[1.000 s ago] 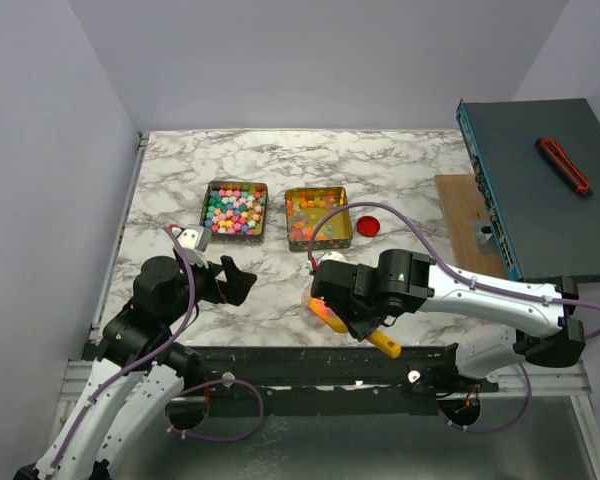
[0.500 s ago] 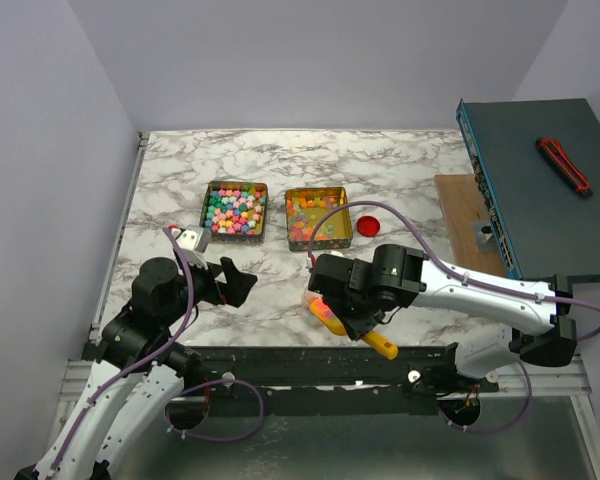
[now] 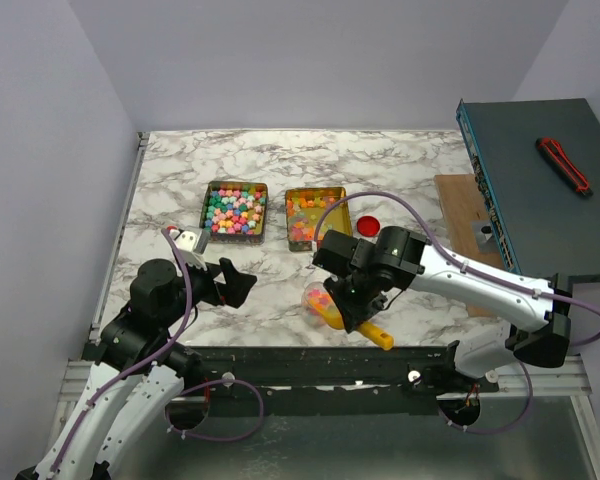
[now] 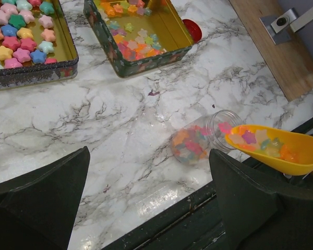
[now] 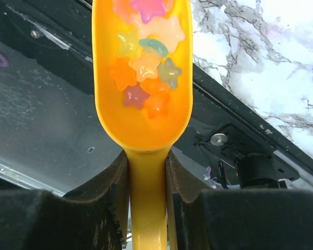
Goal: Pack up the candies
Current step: Place the fake candies in the packing bottle, then scoop the fake candies from the storage box, then place the fake candies in the packing bottle.
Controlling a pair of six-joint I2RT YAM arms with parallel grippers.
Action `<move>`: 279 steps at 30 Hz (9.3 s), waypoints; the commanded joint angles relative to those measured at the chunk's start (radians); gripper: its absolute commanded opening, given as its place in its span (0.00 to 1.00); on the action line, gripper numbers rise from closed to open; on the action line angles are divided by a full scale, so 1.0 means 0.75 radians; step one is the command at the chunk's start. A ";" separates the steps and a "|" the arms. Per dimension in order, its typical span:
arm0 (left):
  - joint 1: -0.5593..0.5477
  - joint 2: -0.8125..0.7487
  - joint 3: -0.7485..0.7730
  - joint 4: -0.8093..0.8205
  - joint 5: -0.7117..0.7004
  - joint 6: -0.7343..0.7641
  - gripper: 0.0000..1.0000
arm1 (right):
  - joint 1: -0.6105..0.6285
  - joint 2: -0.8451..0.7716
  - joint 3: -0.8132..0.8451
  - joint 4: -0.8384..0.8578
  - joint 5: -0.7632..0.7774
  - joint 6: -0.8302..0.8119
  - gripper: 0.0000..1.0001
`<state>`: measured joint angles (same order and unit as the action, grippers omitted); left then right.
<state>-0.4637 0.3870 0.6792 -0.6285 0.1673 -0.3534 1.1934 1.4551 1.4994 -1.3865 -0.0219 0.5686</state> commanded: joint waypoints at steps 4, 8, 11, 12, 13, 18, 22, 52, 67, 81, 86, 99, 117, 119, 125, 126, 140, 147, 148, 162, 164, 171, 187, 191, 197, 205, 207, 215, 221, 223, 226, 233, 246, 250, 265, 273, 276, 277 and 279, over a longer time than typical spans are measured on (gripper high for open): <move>0.009 -0.017 -0.008 0.023 0.005 0.023 0.99 | -0.081 -0.029 0.006 0.041 -0.194 -0.066 0.01; 0.009 -0.019 -0.007 0.020 0.000 0.023 0.99 | -0.128 -0.018 0.019 -0.011 -0.212 -0.089 0.01; 0.009 -0.020 -0.007 0.018 -0.004 0.023 0.99 | -0.157 -0.022 0.017 -0.009 -0.246 -0.099 0.01; 0.009 -0.019 -0.006 0.019 -0.006 0.023 0.99 | -0.166 -0.023 0.015 -0.006 -0.258 -0.103 0.01; 0.009 -0.019 -0.006 0.019 -0.006 0.023 0.99 | -0.178 -0.025 0.015 -0.005 -0.276 -0.106 0.01; 0.009 -0.025 -0.005 0.018 -0.008 0.023 0.99 | -0.252 -0.034 0.013 -0.006 -0.358 -0.134 0.01; 0.009 -0.025 -0.008 0.016 -0.010 0.025 0.99 | -0.297 -0.035 0.010 -0.013 -0.421 -0.154 0.01; 0.009 0.028 -0.004 0.011 -0.037 0.029 0.99 | -0.626 0.037 0.138 -0.013 -0.703 -0.365 0.01; 0.009 0.098 -0.001 0.011 -0.065 0.021 0.99 | -0.631 -0.009 0.057 0.312 -0.165 -0.503 0.01; 0.009 0.132 0.000 0.006 -0.088 0.019 0.99 | -0.632 0.025 -0.052 0.697 0.300 -1.011 0.01; 0.009 0.128 0.000 0.006 -0.095 0.019 0.99 | -0.630 0.122 -0.012 0.723 0.418 -1.240 0.01; 0.009 0.097 0.000 0.005 -0.099 0.021 0.99 | -0.631 0.315 0.027 0.774 0.538 -1.747 0.01; 0.035 0.037 0.001 0.006 -0.076 0.025 0.99 | -0.591 0.481 -0.081 1.126 0.911 -2.308 0.00; 0.040 0.026 0.001 0.006 -0.076 0.025 0.99 | -0.578 0.490 -0.102 1.178 0.915 -2.363 0.00; 0.046 -0.007 0.000 0.004 -0.084 0.023 0.99 | -0.557 0.529 -0.137 1.253 0.927 -2.449 0.01; 0.046 -0.010 0.000 0.004 -0.085 0.023 0.99 | -0.550 0.537 -0.140 1.248 0.923 -2.453 0.01; 0.049 -0.055 -0.003 0.004 -0.088 0.023 0.99 | -0.488 0.608 -0.231 1.301 0.961 -2.512 0.01; 0.050 -0.067 -0.005 0.004 -0.088 0.021 0.99 | -0.481 0.598 -0.306 1.341 0.976 -2.552 0.01; 0.050 -0.069 -0.005 0.004 -0.087 0.021 0.99 | -0.476 0.595 -0.315 1.337 0.966 -2.555 0.01; 0.050 -0.079 -0.006 0.005 -0.086 0.021 0.99 | -0.398 0.562 -0.366 1.251 0.862 -2.553 0.00; 0.049 -0.080 -0.006 0.004 -0.087 0.021 0.99 | -0.389 0.556 -0.365 1.237 0.840 -2.547 0.01; 0.050 -0.076 -0.008 0.005 -0.090 0.019 0.99 | -0.366 0.568 -0.311 1.142 0.740 -2.499 0.01; 0.049 -0.075 -0.007 0.005 -0.102 0.019 0.99 | -0.354 0.602 -0.233 1.026 0.445 -2.360 0.01; 0.050 -0.072 -0.008 0.004 -0.104 0.019 0.99 | -0.355 0.637 -0.200 1.013 0.383 -2.307 0.01; 0.050 -0.066 -0.007 0.003 -0.106 0.017 0.99 | -0.360 0.679 -0.155 0.975 0.278 -2.213 0.01; 0.049 -0.056 -0.008 0.002 -0.108 0.017 0.99 | -0.407 0.706 -0.116 0.988 0.148 -2.063 0.01; 0.050 -0.050 -0.008 0.004 -0.110 0.017 0.99 | -0.429 0.706 -0.098 0.994 0.074 -1.998 0.01; 0.051 -0.022 -0.006 0.004 -0.112 0.019 0.99 | -0.516 0.663 -0.120 1.070 -0.099 -1.888 0.00; 0.052 -0.007 -0.003 0.004 -0.121 0.019 0.99 | -0.567 0.618 -0.174 1.144 -0.171 -1.846 0.01; 0.052 -0.001 -0.003 0.005 -0.123 0.019 0.99 | -0.590 0.607 -0.186 1.160 -0.197 -1.827 0.01; 0.052 0.009 -0.002 0.003 -0.125 0.019 0.99 | -0.617 0.575 -0.220 1.211 -0.243 -1.796 0.00; 0.054 0.033 -0.001 0.004 -0.131 0.019 0.99 | -0.650 0.487 -0.340 1.411 -0.323 -1.703 0.00; 0.054 0.069 0.002 0.010 -0.129 0.015 0.99 | -0.693 0.384 -0.532 1.722 -0.398 -1.517 0.01; 0.054 0.062 -0.001 0.015 -0.121 0.013 0.99 | -0.698 0.340 -0.587 1.782 -0.392 -1.486 0.01; 0.054 0.042 -0.008 0.038 -0.090 0.012 0.99 | -0.697 0.035 -0.655 1.762 -0.348 -1.369 0.01; 0.054 0.045 -0.010 0.041 -0.083 0.013 0.99 | -0.691 -0.131 -0.613 1.593 -0.223 -1.215 0.01; 0.053 0.043 -0.011 0.042 -0.076 0.013 0.99 | -0.681 -0.166 -0.555 1.471 -0.166 -1.114 0.01; 0.053 0.042 -0.012 0.043 -0.073 0.013 0.99 | -0.676 -0.174 -0.523 1.415 -0.152 -1.085 0.01; 0.053 0.043 -0.011 0.045 -0.073 0.013 0.99 | -0.659 -0.197 -0.490 1.332 -0.131 -1.030 0.01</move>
<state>-0.4309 0.4263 0.6785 -0.6186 0.0906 -0.3462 0.6788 1.3544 1.0569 -0.2554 -0.1864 -0.3195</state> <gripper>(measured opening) 0.987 0.288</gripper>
